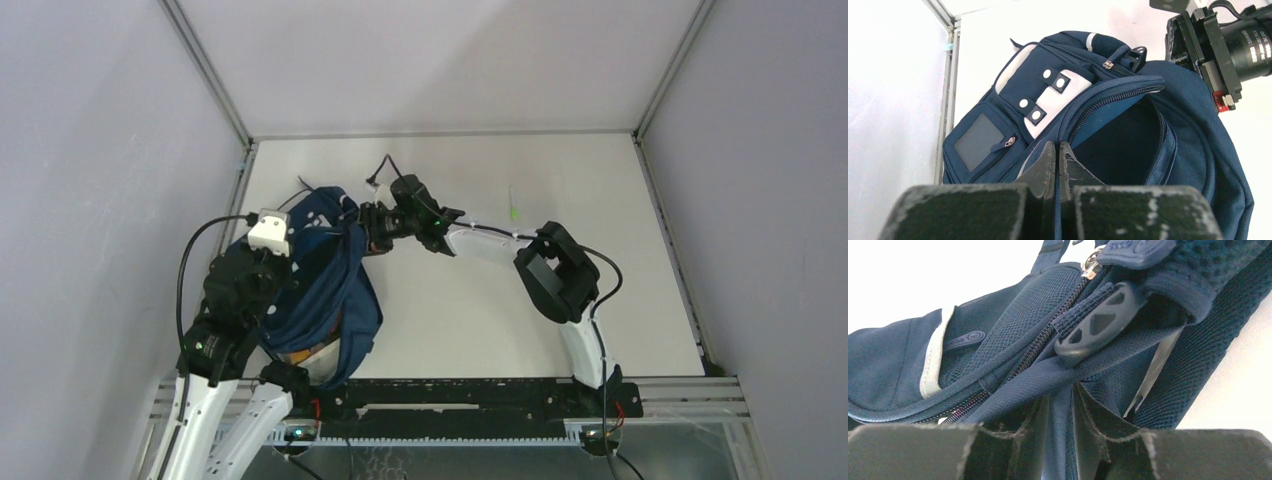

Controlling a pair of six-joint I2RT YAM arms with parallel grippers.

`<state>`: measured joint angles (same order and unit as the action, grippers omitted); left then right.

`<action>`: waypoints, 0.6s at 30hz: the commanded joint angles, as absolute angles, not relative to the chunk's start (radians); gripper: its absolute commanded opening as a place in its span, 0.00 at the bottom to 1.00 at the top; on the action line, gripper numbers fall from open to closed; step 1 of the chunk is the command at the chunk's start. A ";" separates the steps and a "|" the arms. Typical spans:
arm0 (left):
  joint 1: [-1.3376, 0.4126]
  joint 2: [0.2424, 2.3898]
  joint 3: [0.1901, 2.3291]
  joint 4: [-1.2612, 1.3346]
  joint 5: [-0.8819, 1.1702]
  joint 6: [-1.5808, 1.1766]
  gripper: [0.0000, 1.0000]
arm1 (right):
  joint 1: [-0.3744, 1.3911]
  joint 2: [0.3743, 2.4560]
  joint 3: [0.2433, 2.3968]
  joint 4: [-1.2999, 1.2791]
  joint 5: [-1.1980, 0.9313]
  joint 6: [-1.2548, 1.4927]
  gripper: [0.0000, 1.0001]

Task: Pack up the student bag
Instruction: Adjust the student bag at the center of the board.

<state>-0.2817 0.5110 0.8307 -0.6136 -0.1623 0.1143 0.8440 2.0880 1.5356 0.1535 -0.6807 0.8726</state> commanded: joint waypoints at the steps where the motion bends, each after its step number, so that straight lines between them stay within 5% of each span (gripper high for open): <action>1: -0.285 0.516 0.825 -0.514 -0.116 0.115 0.00 | 0.930 2.078 1.645 0.262 -0.789 0.868 0.34; 18: -0.265 0.517 0.777 -0.457 -0.155 0.101 0.00 | 0.949 2.154 1.744 0.032 -0.711 0.732 0.35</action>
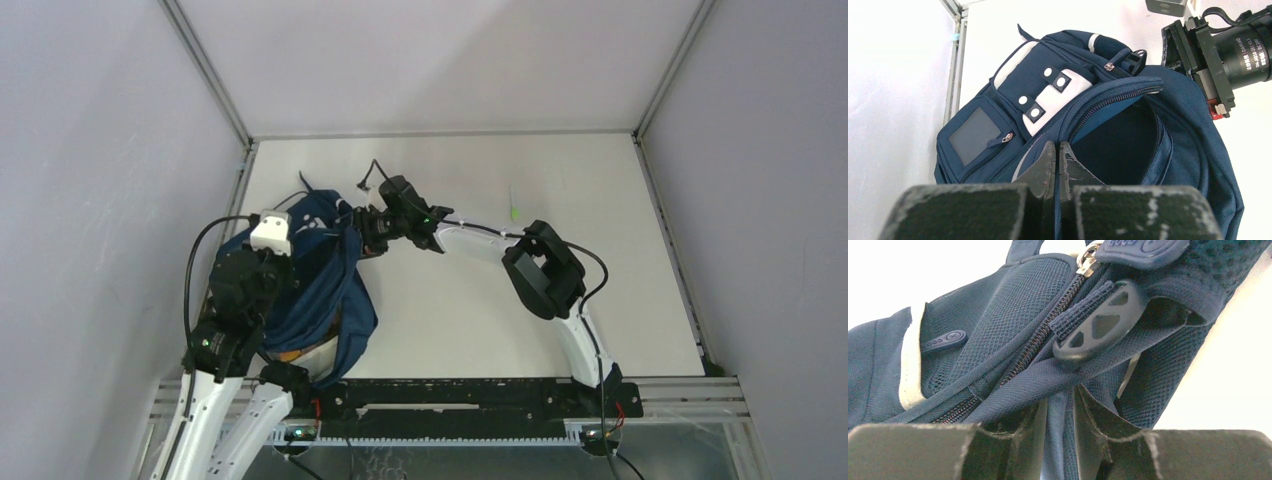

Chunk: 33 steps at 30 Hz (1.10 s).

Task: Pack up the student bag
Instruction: Adjust the student bag at the center of the board.

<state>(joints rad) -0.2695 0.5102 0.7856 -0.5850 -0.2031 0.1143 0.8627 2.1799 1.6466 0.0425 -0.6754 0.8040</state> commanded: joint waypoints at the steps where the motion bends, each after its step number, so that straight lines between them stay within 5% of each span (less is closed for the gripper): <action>1: -0.262 0.517 0.779 -0.456 -0.168 0.101 0.00 | 0.950 2.150 1.745 0.014 -0.693 0.712 0.35; 17: -0.224 0.549 0.714 -0.403 -0.281 0.069 0.00 | 0.976 2.294 1.751 -0.070 -0.599 0.683 0.33; 26: -0.230 0.739 0.724 -0.273 0.145 -0.026 0.00 | 0.914 2.156 1.516 0.141 -0.587 0.785 0.27; 33: -0.365 0.864 0.768 -0.162 0.199 -0.044 0.00 | 0.927 2.073 1.450 0.161 -0.591 0.792 0.27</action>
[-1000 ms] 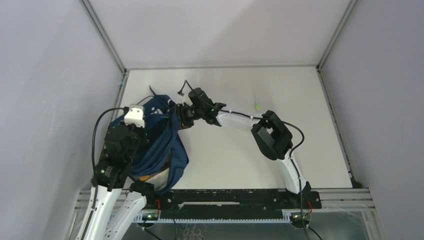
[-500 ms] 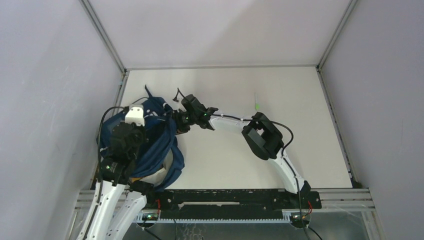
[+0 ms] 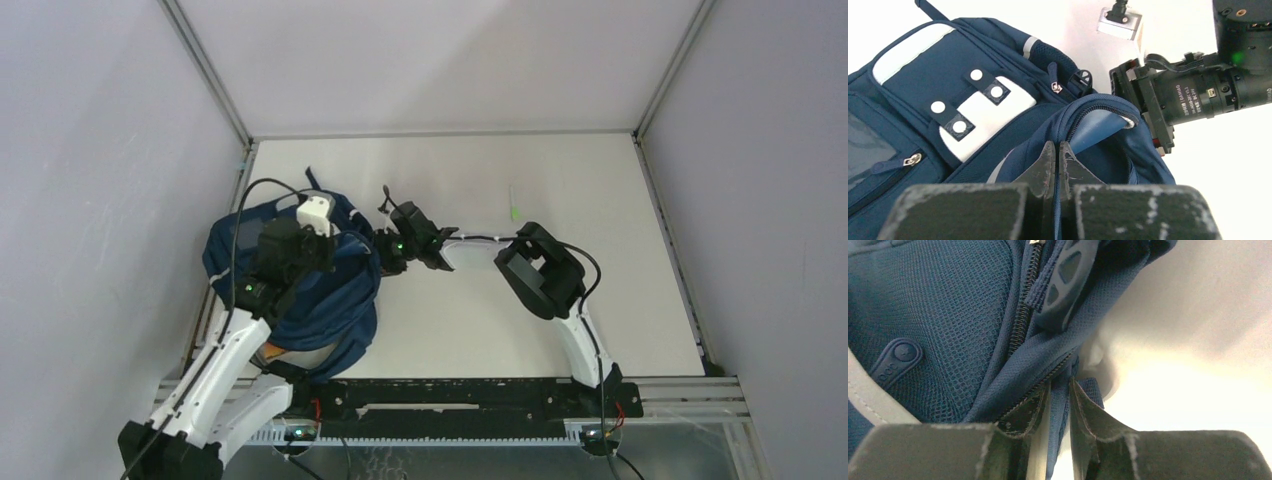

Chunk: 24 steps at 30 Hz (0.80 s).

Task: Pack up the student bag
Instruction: Adjust the student bag at the center of the board.

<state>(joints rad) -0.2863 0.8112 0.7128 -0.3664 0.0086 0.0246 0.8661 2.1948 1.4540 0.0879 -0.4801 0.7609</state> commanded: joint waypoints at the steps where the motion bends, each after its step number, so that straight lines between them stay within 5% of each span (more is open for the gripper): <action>1: -0.373 0.876 0.772 -0.145 0.214 -0.055 0.00 | 0.929 2.061 1.441 0.165 -0.591 0.795 0.27; 24: -0.384 0.752 0.673 -0.120 0.101 0.035 0.00 | 0.858 1.835 1.260 0.020 -0.398 0.674 0.35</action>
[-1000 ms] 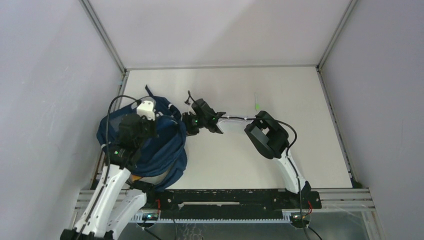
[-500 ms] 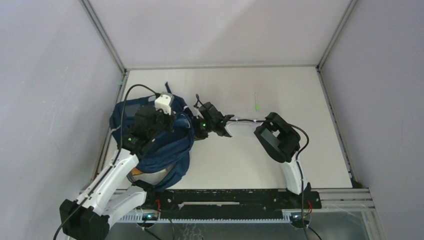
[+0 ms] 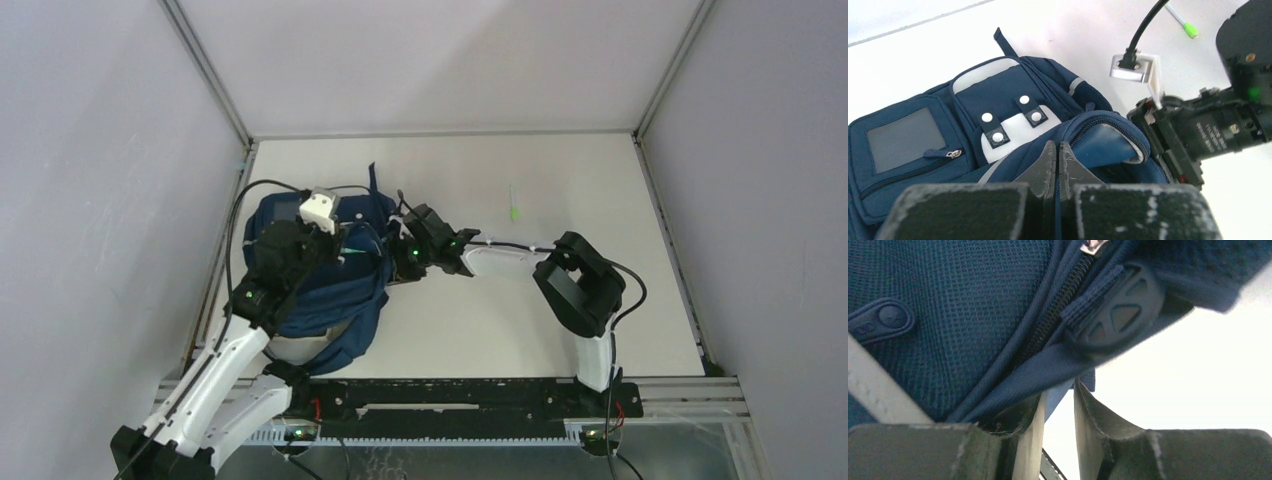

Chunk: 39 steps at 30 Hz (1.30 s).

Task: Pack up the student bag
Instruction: Adjust the student bag at the center of the board, then pick up the stationery from the center of the board.

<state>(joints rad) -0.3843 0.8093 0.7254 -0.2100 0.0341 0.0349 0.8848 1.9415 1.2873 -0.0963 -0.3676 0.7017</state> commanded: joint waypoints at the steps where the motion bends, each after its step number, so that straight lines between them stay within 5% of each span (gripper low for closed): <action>1: -0.368 0.737 0.664 -0.120 0.107 0.028 0.00 | 0.841 1.827 1.245 0.025 -0.400 0.670 0.36; 13: -0.294 0.704 0.606 -0.128 0.089 0.018 0.00 | 0.709 1.783 1.116 0.063 -0.229 0.787 0.52; 22: -0.276 0.702 0.569 -0.108 0.099 0.013 0.00 | 0.773 1.842 1.247 -0.330 0.058 0.961 0.69; 29: -0.275 0.678 0.544 -0.094 0.117 0.025 0.00 | 0.907 1.715 1.142 -0.249 0.170 0.643 0.69; 39: -0.275 0.586 0.485 -0.071 0.146 0.017 0.00 | 0.963 1.592 0.939 -0.127 0.062 0.126 0.77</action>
<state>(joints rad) -0.2817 0.6239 0.5129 -0.1360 0.1200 0.0254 0.9363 1.6215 0.9485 -0.1787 0.0929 0.4187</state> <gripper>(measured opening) 0.007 0.760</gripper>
